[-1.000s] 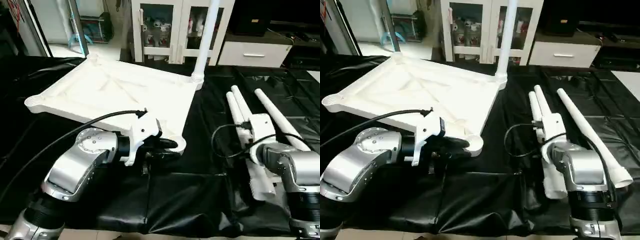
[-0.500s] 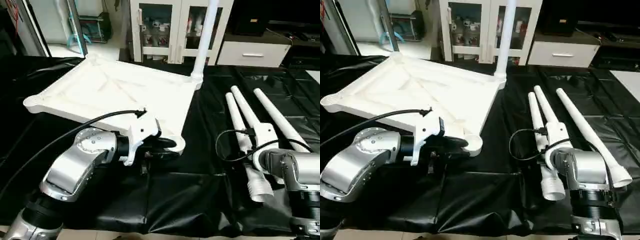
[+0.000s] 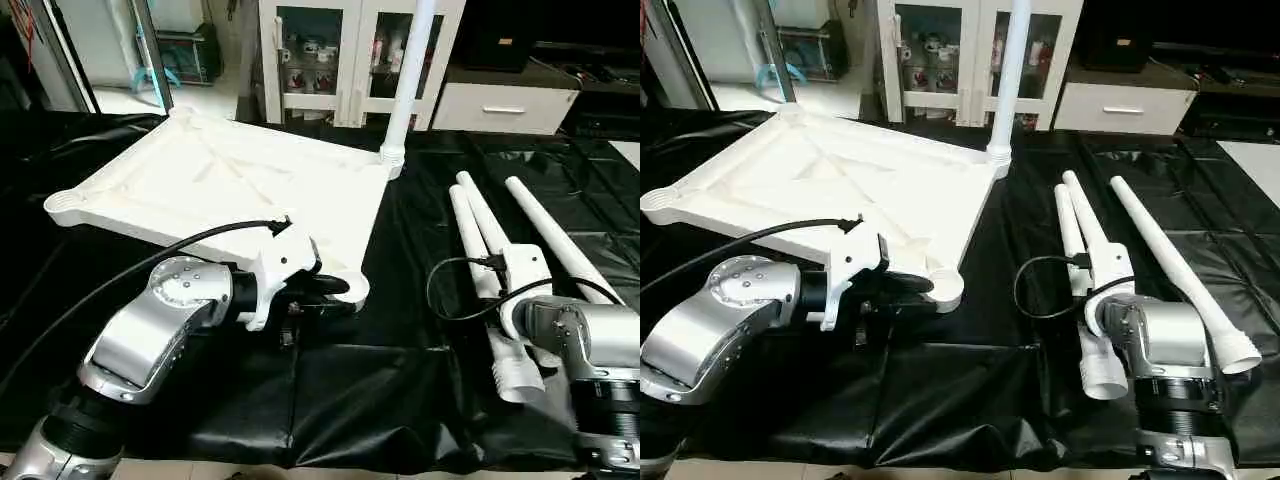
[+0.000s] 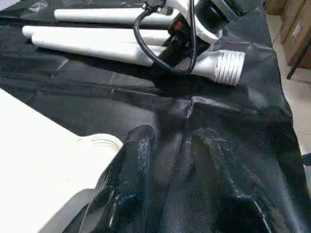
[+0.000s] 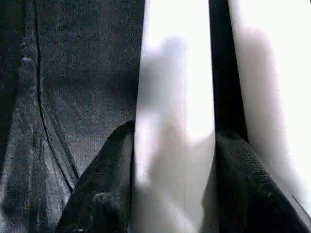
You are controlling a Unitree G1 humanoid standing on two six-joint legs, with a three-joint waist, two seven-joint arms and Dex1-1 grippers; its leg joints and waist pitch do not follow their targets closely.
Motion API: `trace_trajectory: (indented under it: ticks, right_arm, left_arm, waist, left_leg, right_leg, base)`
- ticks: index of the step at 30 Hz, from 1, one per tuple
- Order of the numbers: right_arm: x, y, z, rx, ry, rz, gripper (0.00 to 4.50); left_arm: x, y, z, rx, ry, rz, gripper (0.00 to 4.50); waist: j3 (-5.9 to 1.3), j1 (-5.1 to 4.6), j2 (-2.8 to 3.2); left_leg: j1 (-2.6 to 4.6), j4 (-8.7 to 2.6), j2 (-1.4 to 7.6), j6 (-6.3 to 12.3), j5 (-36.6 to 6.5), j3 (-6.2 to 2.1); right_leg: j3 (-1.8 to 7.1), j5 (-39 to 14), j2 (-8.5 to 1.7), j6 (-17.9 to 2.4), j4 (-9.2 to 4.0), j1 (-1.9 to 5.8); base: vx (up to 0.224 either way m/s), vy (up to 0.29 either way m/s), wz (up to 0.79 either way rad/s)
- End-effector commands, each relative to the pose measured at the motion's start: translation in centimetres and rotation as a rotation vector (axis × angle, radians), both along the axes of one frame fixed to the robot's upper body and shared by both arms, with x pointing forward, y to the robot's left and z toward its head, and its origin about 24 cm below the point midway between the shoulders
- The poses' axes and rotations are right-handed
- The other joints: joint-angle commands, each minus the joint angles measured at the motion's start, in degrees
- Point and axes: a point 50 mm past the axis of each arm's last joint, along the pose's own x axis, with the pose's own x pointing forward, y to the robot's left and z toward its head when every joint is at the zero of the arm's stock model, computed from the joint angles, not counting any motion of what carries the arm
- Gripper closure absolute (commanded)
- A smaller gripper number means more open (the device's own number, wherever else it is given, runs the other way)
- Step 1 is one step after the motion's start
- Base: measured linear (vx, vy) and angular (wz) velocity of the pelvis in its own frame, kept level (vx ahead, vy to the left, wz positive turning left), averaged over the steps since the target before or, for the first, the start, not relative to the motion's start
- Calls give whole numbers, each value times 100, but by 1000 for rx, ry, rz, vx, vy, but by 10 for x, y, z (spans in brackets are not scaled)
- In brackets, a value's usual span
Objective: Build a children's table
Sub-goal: Pick table leg
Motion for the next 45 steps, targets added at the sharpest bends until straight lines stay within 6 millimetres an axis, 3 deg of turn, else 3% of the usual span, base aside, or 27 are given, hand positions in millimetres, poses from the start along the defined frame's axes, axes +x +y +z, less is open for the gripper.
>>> trace_trajectory:
  ticks: [1,3,4,6,7,9,12,16,18,23,29,30,33,37,38,40,42,44,45]
  right_arm:
    - [1,-3,1,3,-14,-35,264]
    - [1,-3,1,3,-14,-35,270]
    - [3,-2,4,-2,-52,-50,270]
    - [8,1,16,1,-144,-64,271]
    - [11,4,23,5,-189,-62,271]
    - [13,6,29,10,-231,-59,272]
    - [19,12,46,46,-337,-74,272]
    - [21,23,56,93,-397,-22,272]
    - [22,30,64,100,-425,16,272]
    - [25,43,86,85,-486,99,272]
    - [24,48,92,91,-508,134,272]
    - [24,48,92,91,-508,134,272]
    - [24,50,92,86,-513,158,272]
    - [23,57,94,33,-541,229,272]
    - [22,60,94,-1,-559,261,272]
    - [22,66,95,-111,-619,346,272]
    - [21,73,95,-253,-686,455,272]
    - [21,77,95,-308,-727,515,272]
    - [22,78,95,-356,-752,535,272]
  left_arm:
    - [4,0,5,13,-17,16,296]
    - [4,0,5,13,-17,16,296]
    - [6,2,7,11,-17,29,296]
    - [12,5,10,4,-34,63,296]
    - [16,6,12,-1,-44,85,296]
    - [20,8,13,-3,-55,108,268]
    - [35,10,22,-54,-69,214,248]
    - [43,10,31,-115,-70,273,217]
    - [46,9,38,-178,-64,297,205]
    - [47,5,49,-270,-54,285,151]
    - [46,0,54,-345,-30,284,107]
    - [46,0,54,-345,-30,284,100]
    - [49,-3,61,-423,-3,304,88]
    - [54,-10,70,-514,45,333,52]
    - [56,-13,73,-547,63,335,47]
    - [60,-17,78,-611,109,361,40]
    - [68,-20,81,-661,154,418,19]
    - [74,-22,83,-689,181,460,9]
    - [78,-22,84,-714,205,491,2]
  waist:
    - [-341,-3,-20]
    - [-340,-2,-20]
    - [-337,4,28]
    - [-343,-9,10]
    - [-340,-7,31]
    - [-346,-15,16]
    - [-359,-24,58]
    - [-370,2,22]
    - [-377,8,32]
    - [-369,8,14]
    - [-366,19,6]
    - [-366,14,-22]
    - [-369,26,5]
    - [-371,34,-60]
    - [-368,44,-50]
    - [-365,49,-125]
    - [-360,73,-104]
    - [-350,78,-182]
    - [-355,81,-170]
  left_leg:
    - [21,-446,175,-318,-1048,-39]
    - [25,-450,177,-327,-1072,-42]
    - [27,-451,174,-344,-1097,-46]
    - [33,-447,162,-364,-1153,-41]
    - [29,-454,166,-374,-1174,-47]
    - [32,-452,163,-370,-1165,-49]
    - [18,-438,156,-365,-995,-40]
    - [16,-431,163,-296,-845,-44]
    - [12,-418,158,-281,-748,-40]
    - [6,-422,159,-249,-750,-35]
    - [11,-422,164,-271,-753,-35]
    - [1,-422,163,-267,-742,-31]
    - [-5,-418,158,-268,-720,-39]
    - [-16,-406,160,-231,-667,-35]
    - [-21,-399,161,-222,-626,-36]
    - [-42,-386,162,-190,-575,-26]
    - [-50,-381,159,-188,-563,-34]
    - [-81,-374,145,-145,-593,-36]
    - [-78,-366,156,-121,-537,-41]
  right_leg:
    - [243,-1607,-247,-777,-404,245]
    - [241,-1595,-242,-782,-403,246]
    - [245,-1599,-247,-788,-398,242]
    - [240,-1645,-238,-761,-413,235]
    - [239,-1653,-242,-760,-412,241]
    - [236,-1622,-233,-742,-409,243]
    - [243,-1343,-223,-799,-377,252]
    - [239,-1077,-232,-863,-347,274]
    - [236,-972,-237,-921,-330,278]
    - [238,-1043,-228,-910,-343,281]
    - [243,-1187,-236,-798,-357,262]
    - [244,-1178,-237,-799,-358,269]
    - [243,-1179,-242,-791,-354,274]
    - [241,-1090,-247,-814,-358,299]
    - [242,-1076,-255,-823,-352,303]
    - [244,-1093,-267,-806,-364,315]
    - [238,-1211,-275,-753,-379,314]
    - [235,-1378,-273,-621,-394,336]
    - [233,-1356,-277,-602,-395,320]
  base:
    - [0,0,0]
    - [0,0,0]
    - [0,0,0]
    - [0,0,0]
    - [0,0,0]
    - [0,0,0]
    - [0,0,0]
    - [0,0,0]
    - [0,0,0]
    - [0,0,0]
    - [0,0,0]
    - [0,0,0]
    - [0,0,0]
    - [0,0,0]
    - [0,0,0]
    - [0,0,0]
    - [0,0,0]
    - [0,0,0]
    - [0,0,0]
